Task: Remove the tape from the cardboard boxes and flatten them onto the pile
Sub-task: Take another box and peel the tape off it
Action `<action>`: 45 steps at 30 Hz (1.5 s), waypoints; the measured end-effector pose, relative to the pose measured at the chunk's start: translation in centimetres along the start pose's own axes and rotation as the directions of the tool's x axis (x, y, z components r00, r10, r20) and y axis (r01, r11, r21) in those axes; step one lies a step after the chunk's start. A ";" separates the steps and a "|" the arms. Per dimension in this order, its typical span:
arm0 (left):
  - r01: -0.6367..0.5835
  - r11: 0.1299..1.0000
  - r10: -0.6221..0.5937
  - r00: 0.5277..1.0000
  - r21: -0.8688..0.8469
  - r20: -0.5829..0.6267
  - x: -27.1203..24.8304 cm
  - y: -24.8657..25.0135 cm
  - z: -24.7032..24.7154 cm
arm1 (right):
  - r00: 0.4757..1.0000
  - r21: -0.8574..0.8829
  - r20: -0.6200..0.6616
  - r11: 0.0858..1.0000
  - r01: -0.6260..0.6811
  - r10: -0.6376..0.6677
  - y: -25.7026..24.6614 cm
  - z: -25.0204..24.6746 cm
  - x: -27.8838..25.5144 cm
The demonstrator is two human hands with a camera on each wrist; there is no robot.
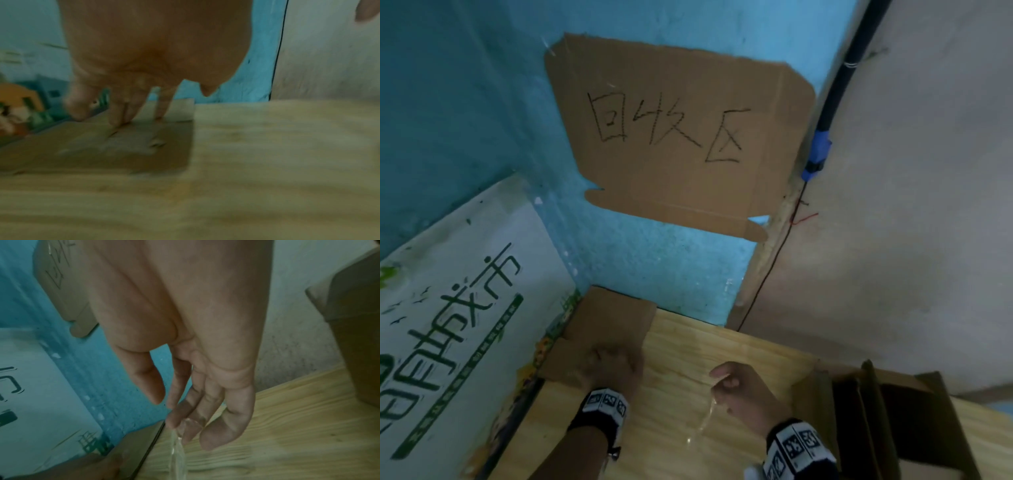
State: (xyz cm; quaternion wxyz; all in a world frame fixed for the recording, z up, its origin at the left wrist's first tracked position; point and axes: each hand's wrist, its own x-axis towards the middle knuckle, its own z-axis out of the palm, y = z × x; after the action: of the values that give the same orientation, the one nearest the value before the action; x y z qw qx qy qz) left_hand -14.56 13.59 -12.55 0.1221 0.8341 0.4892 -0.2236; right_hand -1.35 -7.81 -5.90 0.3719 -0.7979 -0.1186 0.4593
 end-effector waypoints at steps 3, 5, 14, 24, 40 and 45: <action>-0.193 0.977 0.187 0.980 -0.088 -0.069 -2.1 2.8 -0.4 | 0.999 0.131 -0.016 0.991 -0.029 0.031 0.7 -0.8 -0.6; -0.441 0.856 0.435 0.896 -0.271 -0.086 -4.5 5.1 -0.6 | 0.999 0.197 -0.005 0.980 -0.030 0.031 0.8 -1.4 -1.0; -0.556 0.524 0.761 0.645 -0.645 0.062 -10.6 11.3 1.2 | 0.997 0.378 -0.072 0.924 0.062 -0.037 3.4 -5.3 -3.2; -0.581 0.717 0.603 0.794 -0.385 -0.073 -12.2 12.2 0.0 | 0.959 0.266 -0.227 0.936 0.231 -0.172 5.0 -5.6 -4.2; -0.424 0.530 0.650 0.759 -0.735 0.031 -12.9 10.0 2.8 | 0.920 0.147 0.020 0.911 0.384 -0.391 6.4 -5.6 -4.5; -0.414 0.344 0.635 0.764 -0.843 -0.116 -12.7 10.1 2.3 | 0.915 0.073 -0.045 0.912 0.404 -0.401 6.1 -4.5 -4.9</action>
State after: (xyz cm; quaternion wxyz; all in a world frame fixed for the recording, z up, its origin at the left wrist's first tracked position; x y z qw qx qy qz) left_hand -11.69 -2.01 -8.46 0.6229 0.7510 0.2191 -0.0083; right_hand -1.28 -16.89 -5.66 0.4922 -0.7473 -0.2561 0.3657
